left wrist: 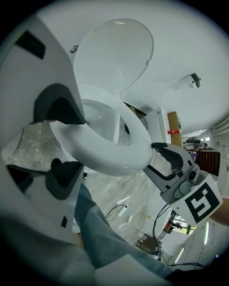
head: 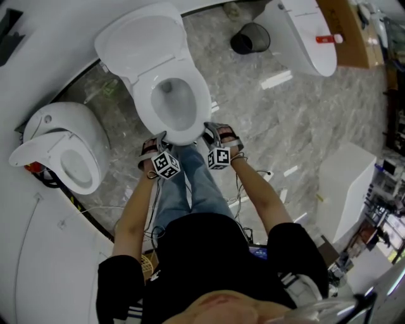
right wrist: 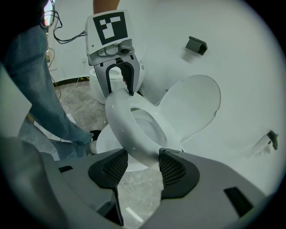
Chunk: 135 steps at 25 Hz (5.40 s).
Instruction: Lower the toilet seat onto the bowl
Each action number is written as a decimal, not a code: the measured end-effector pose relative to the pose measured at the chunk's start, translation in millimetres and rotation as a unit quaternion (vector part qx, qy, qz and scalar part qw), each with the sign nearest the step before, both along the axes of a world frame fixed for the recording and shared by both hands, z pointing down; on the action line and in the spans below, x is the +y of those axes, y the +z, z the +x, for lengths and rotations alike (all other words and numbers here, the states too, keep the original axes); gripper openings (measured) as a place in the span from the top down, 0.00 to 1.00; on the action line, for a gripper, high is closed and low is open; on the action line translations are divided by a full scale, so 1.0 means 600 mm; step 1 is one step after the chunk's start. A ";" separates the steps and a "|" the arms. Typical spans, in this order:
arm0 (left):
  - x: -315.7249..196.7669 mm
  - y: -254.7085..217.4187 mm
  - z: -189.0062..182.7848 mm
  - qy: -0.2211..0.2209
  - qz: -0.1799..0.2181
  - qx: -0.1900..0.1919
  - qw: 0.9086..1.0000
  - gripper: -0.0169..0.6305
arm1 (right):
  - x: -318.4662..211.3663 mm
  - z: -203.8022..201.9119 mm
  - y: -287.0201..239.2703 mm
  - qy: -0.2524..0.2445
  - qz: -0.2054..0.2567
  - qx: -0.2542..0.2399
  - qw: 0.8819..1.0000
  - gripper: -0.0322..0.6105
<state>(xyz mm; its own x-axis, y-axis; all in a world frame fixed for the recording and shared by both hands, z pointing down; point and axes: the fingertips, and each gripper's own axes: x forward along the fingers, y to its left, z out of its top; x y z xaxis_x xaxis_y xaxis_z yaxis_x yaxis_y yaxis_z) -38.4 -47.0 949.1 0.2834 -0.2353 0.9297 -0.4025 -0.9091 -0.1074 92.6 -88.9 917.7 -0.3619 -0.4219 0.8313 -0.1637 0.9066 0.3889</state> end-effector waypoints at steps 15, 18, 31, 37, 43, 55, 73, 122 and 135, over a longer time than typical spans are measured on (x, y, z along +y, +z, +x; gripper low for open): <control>0.030 0.061 0.018 0.047 -0.017 -0.023 0.998 0.53 | 0.072 0.125 0.066 0.589 -0.363 -0.349 0.632 0.69; 0.037 0.074 0.020 0.057 -0.019 -0.029 0.998 0.52 | 0.062 0.104 0.072 0.641 -0.418 -0.461 0.450 0.64; 0.058 0.098 0.003 -0.057 -0.091 0.009 0.994 0.56 | 0.058 0.083 0.152 0.660 -0.433 -0.455 0.412 0.75; 0.109 0.099 -0.049 -0.417 -0.268 0.168 0.852 0.56 | 0.060 0.082 0.159 0.664 -0.430 -0.449 0.415 0.75; 0.083 0.110 -0.038 -0.622 -0.323 0.381 0.603 0.56 | 0.070 0.085 0.178 0.675 -0.429 -0.435 0.413 0.75; 0.070 0.182 -0.023 -0.688 -0.315 0.376 0.535 0.75 | 0.086 0.093 0.225 0.697 -0.406 -0.408 0.427 0.79; 0.085 0.288 -0.021 -0.692 -0.334 0.256 0.586 0.81 | 0.098 0.093 0.339 0.724 -0.402 -0.277 0.487 0.85; -0.048 -1.000 -0.252 -0.393 0.405 0.380 0.733 0.96 | -0.060 -0.049 -1.000 0.246 0.209 -0.544 0.774 0.93; -0.045 -1.010 -0.243 -0.382 0.414 0.363 0.742 0.96 | -0.056 -0.037 -1.006 0.249 0.229 -0.540 0.770 0.93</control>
